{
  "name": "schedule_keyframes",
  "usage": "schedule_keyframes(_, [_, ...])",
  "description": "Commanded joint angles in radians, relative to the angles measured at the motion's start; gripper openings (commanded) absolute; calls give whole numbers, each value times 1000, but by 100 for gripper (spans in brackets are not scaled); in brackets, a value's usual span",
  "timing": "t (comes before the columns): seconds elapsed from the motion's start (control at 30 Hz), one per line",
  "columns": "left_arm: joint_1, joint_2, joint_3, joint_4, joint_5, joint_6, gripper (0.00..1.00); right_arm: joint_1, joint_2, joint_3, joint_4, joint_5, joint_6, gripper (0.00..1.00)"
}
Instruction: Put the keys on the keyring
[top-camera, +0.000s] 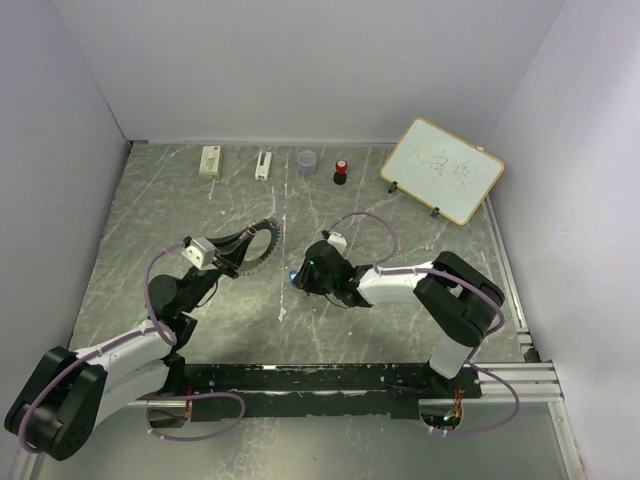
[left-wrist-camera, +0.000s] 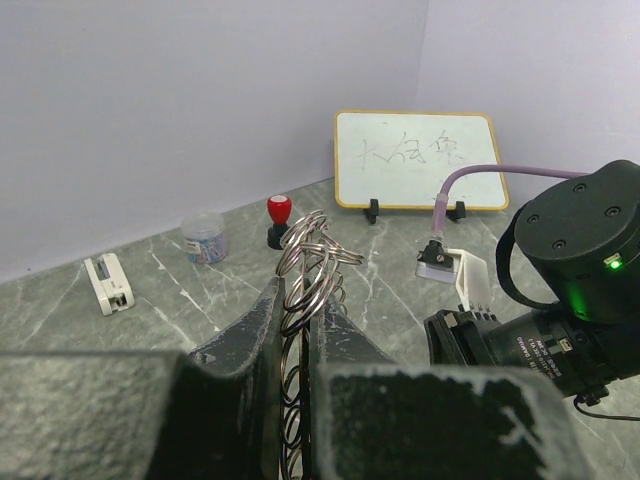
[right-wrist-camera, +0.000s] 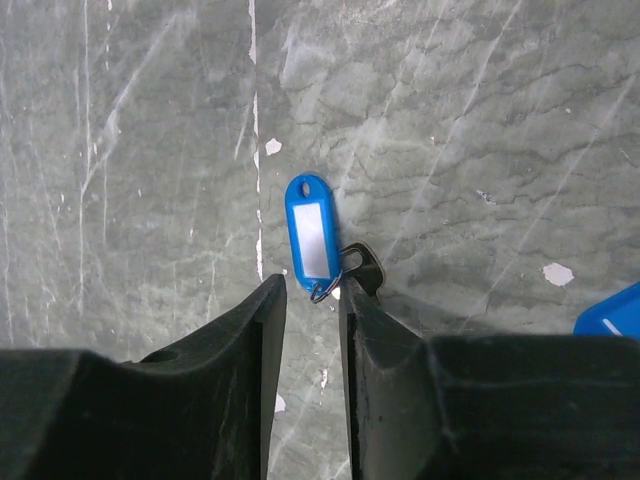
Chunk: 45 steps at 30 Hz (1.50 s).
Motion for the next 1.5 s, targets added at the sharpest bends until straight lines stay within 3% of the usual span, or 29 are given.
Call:
schedule_keyframes(0.0, [12, -15, -7, 48, 21, 8, 7, -8, 23, 18, -31, 23, -3, 26])
schedule_keyframes(0.2, [15, -15, -10, 55, 24, 4, 7, -13, 26, -1, -39, 25, 0, 19])
schedule_keyframes(0.47, [17, -12, -12, 59, 27, 0, 7, -25, -11, -36, -74, 65, -18, 1])
schedule_keyframes(0.6, [17, -11, -13, 62, 28, 0, 7, -31, -46, -28, -108, 101, -70, 0])
schedule_keyframes(0.7, [17, -13, -8, 57, 37, 1, 7, -32, -73, 4, -129, 130, -173, 0])
schedule_keyframes(0.87, [17, -26, 6, 52, 87, -16, 7, -30, -158, 68, -143, 196, -521, 0])
schedule_keyframes(1.07, [17, -32, 45, 34, 169, -44, 7, -44, -380, -53, 84, 188, -816, 0])
schedule_keyframes(1.2, [17, -29, 65, 30, 216, -52, 7, -56, -484, -104, 168, 92, -1006, 0])
schedule_keyframes(1.47, [17, -56, 100, -19, 259, -51, 7, -104, -603, -137, 172, -110, -1088, 0])
